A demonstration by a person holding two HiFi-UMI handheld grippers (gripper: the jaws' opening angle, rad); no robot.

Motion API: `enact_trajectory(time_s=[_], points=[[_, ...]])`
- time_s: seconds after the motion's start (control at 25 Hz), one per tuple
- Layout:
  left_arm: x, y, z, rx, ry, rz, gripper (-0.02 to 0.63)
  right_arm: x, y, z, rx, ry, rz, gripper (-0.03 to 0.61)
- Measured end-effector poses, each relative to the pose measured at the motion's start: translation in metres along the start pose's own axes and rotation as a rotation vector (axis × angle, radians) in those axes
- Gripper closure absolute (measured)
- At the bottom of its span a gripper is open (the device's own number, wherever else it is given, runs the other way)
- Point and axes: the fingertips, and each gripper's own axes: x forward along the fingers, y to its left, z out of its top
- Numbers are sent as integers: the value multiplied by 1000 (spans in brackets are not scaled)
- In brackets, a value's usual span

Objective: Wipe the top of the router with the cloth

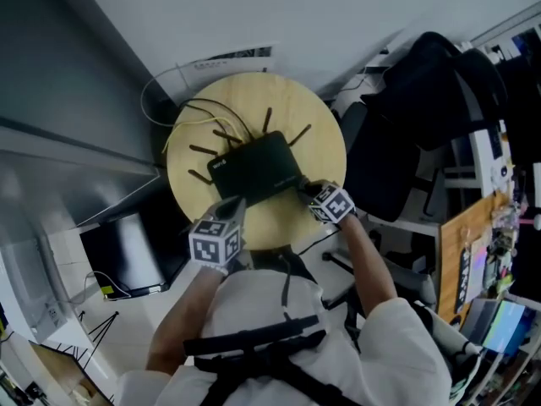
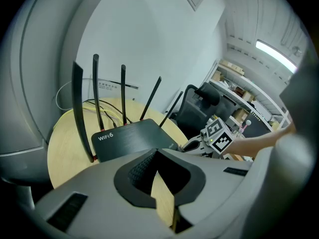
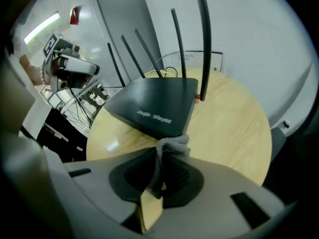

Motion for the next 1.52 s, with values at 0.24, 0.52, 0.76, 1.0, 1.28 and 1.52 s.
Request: enact_trajectory(time_s=[0.24, 0.52, 0.76, 1.0, 1.28, 1.52], points=[[-28, 3, -23, 7, 10, -5, 624, 13, 47, 11, 124, -81, 20, 538], [-61, 18, -41, 5, -3, 14, 624, 30, 87, 31, 123, -116, 34, 538], [-81, 28, -52, -8, -11, 29, 624, 43, 114, 45, 112, -124, 50, 538], [-93, 36, -60, -15, -19, 36, 624, 53, 134, 56, 97, -124, 63, 538], [-106, 45, -66, -21, -25, 38, 624, 65, 166, 70, 94, -139, 88, 538], [-118, 52, -72, -9, -24, 32, 624, 80, 197, 81, 100, -152, 107, 538]])
